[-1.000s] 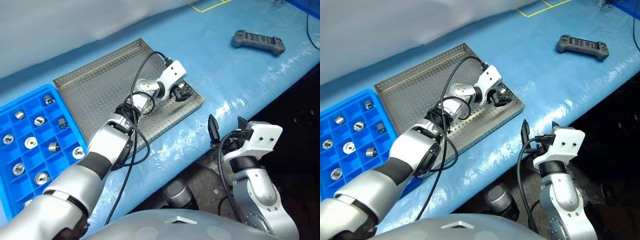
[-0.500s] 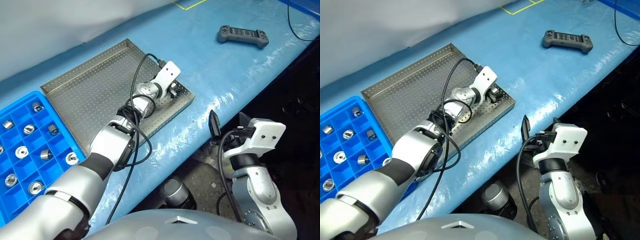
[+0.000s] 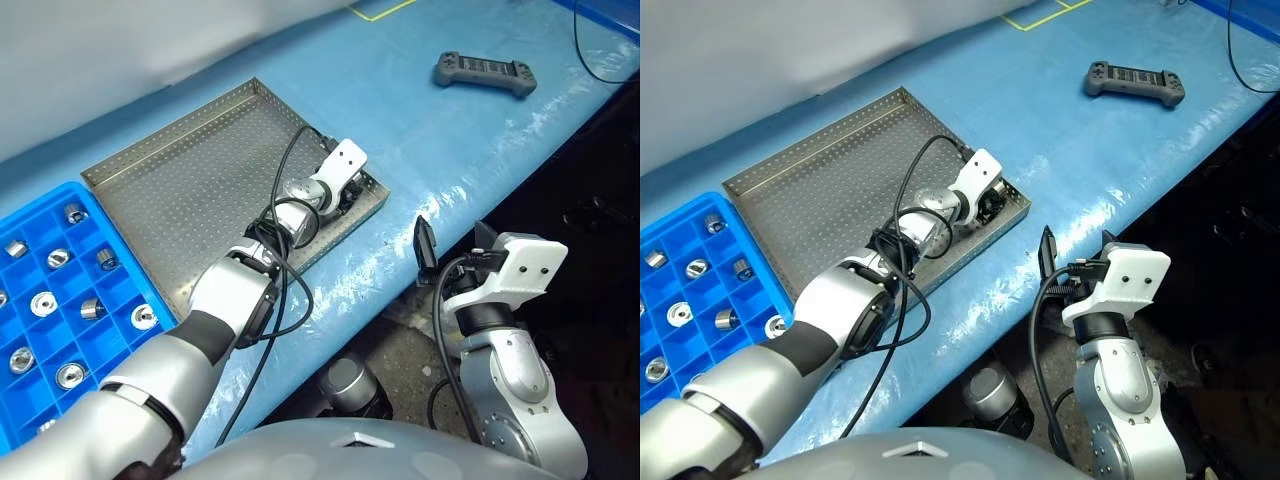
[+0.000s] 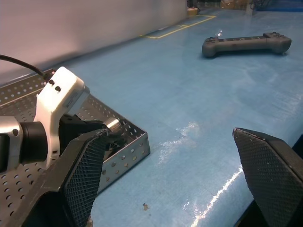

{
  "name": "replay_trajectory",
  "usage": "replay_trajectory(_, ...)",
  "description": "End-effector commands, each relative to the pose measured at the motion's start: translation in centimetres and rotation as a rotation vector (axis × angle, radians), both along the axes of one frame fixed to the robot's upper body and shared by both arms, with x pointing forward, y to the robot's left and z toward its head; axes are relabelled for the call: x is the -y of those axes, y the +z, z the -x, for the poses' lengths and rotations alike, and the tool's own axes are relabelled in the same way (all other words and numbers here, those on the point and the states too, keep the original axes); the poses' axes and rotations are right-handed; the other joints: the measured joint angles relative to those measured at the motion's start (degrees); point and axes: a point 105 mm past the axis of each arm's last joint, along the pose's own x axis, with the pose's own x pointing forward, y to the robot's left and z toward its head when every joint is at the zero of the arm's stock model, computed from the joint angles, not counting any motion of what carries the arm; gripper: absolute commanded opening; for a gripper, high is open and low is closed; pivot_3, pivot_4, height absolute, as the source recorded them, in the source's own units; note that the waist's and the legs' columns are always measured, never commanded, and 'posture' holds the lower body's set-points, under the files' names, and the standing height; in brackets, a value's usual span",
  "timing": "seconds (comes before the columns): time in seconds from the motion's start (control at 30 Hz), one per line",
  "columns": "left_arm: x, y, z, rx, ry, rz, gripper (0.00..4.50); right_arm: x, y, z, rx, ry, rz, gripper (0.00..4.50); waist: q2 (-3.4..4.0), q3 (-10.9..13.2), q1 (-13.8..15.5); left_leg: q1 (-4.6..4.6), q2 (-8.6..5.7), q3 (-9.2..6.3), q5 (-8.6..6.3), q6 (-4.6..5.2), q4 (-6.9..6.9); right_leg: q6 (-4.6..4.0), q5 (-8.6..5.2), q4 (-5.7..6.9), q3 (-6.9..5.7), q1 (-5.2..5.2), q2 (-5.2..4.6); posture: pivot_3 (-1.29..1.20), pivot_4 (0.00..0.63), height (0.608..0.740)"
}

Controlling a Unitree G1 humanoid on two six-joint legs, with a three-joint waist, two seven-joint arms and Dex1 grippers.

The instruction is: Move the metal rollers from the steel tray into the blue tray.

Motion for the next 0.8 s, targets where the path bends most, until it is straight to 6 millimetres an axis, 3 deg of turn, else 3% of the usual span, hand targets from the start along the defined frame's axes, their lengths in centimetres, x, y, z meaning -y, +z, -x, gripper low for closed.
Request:
replay_trajectory(0.03,-0.9,1.8,-1.0,0.042,0.055,0.069,1.68,-0.1,0.4,-0.2,0.021,0.01,-0.003,4.5,-0.01,0.0,0.0,0.01,0.0,0.0,0.0,0.0,0.0,0.0,0.0,0.01,0.0,0.0,0.0,-0.63,0.15,0.74)
replay_trajectory(0.17,-2.3,4.4,-2.1,0.107,0.106,0.191,1.68,-0.5,0.4,-0.7,0.024,0.042,0.0,4.5,-0.03,0.0,0.6,0.01,0.0,0.02,0.0,0.0,0.0,0.02,0.02,0.03,0.03,-0.01,0.0,-0.59,0.15,0.74)
replay_trajectory(0.27,-4.1,8.3,-2.5,0.23,0.14,0.364,1.68,-1.0,0.4,-1.1,0.024,0.077,0.003,4.5,-0.03,0.0,1.4,-0.01,0.0,0.02,0.0,0.0,0.0,0.02,0.02,0.06,0.04,-0.02,-0.01,-0.55,0.15,0.74)
replay_trajectory(0.37,-7.3,11.5,-1.6,0.374,0.21,0.473,1.68,-2.0,0.5,-1.7,0.025,0.137,0.003,4.5,-0.02,0.0,2.7,0.01,0.03,0.05,0.0,0.0,-0.03,0.0,0.03,0.1,0.09,-0.05,0.0,-0.51,0.15,0.74)
replay_trajectory(0.53,-13.5,14.1,3.0,0.553,0.337,0.49,1.68,-5.0,0.9,-3.5,0.043,0.328,0.016,4.5,-0.01,0.0,6.0,0.11,0.07,0.09,0.01,0.0,0.03,-0.03,0.05,0.35,0.2,-0.07,0.06,-0.4,0.15,0.74)
replay_trajectory(0.8,-18.8,13.4,9.7,0.608,0.498,0.366,1.68,-10.1,1.2,-5.6,0.063,0.676,0.112,4.5,0.03,0.0,17.5,0.09,0.03,-0.11,0.02,-0.01,0.13,-0.33,0.22,0.33,0.06,-0.09,0.07,-0.17,0.15,0.74)
